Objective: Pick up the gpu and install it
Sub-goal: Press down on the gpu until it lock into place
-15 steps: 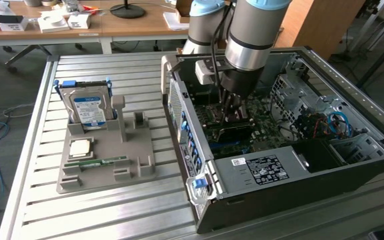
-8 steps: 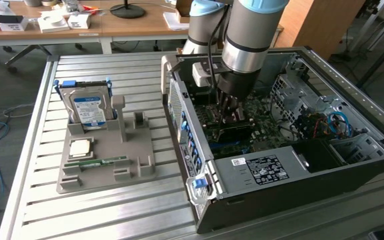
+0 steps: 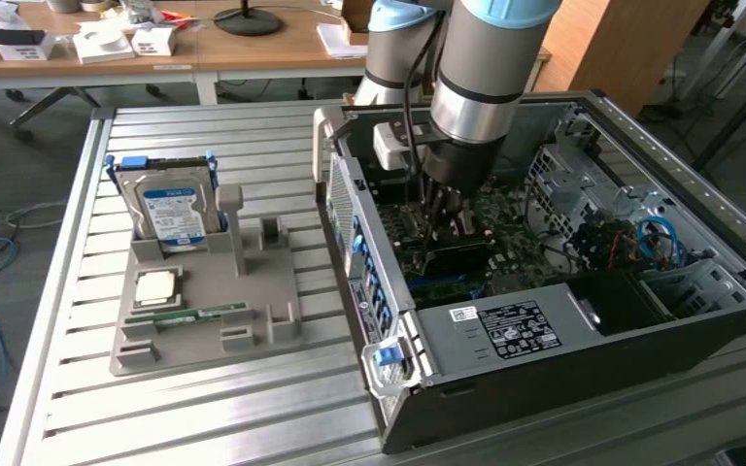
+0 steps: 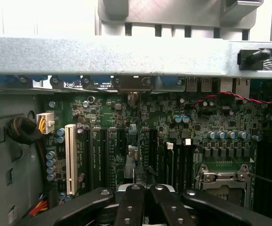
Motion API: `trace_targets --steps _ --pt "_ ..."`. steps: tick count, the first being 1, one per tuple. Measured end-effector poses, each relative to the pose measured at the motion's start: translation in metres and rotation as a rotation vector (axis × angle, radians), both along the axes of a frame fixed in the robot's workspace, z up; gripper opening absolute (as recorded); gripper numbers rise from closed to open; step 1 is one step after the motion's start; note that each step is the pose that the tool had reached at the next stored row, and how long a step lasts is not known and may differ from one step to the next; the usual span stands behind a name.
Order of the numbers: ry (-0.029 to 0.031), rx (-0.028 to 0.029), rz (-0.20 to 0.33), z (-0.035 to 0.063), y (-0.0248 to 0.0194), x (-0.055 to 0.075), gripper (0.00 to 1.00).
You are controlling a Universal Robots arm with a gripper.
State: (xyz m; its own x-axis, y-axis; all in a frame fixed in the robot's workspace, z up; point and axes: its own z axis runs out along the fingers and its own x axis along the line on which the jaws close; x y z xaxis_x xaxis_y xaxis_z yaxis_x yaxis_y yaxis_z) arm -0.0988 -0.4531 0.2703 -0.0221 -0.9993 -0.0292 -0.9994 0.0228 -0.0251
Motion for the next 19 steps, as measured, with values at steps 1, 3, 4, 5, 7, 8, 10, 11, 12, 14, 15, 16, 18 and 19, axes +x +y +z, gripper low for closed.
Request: trace_targets --steps 1,3,4,5,7,8,10,11,12,14,15,16,18,19 --pt "0.0001 0.0002 0.0 -0.0001 0.0001 0.0004 0.11" --pt "0.0007 0.0002 0.0 -0.0001 0.0001 0.0018 0.11" --pt "0.0008 0.0001 0.0 -0.0001 0.0 0.002 0.11" --pt "0.0008 0.0002 0.0 -0.0001 0.0 0.002 0.11" --pt "0.0009 0.0001 0.0 -0.0004 0.0001 0.0021 0.11" --pt "0.0007 0.0003 0.0 -0.001 0.0001 0.0021 0.11" --pt "0.0009 0.0 0.0 -0.001 0.0001 0.0021 0.11" --pt "0.0009 0.0001 0.0 -0.001 0.0001 0.0021 0.11" --pt "0.0009 0.0001 0.0 -0.001 0.0001 0.0021 0.11" --pt "0.0007 0.0004 0.0 -0.0018 0.0 0.0021 0.11" --pt "0.0008 0.0002 0.0 -0.0021 0.0 0.0021 0.11" --pt "0.0009 0.0 0.0 -0.0021 0.0 0.0021 0.11" --pt "0.0009 -0.0001 0.0 -0.0021 0.0 0.0021 0.11" --pt "0.001 0.0 0.0 -0.0021 0.0 0.0021 0.11"
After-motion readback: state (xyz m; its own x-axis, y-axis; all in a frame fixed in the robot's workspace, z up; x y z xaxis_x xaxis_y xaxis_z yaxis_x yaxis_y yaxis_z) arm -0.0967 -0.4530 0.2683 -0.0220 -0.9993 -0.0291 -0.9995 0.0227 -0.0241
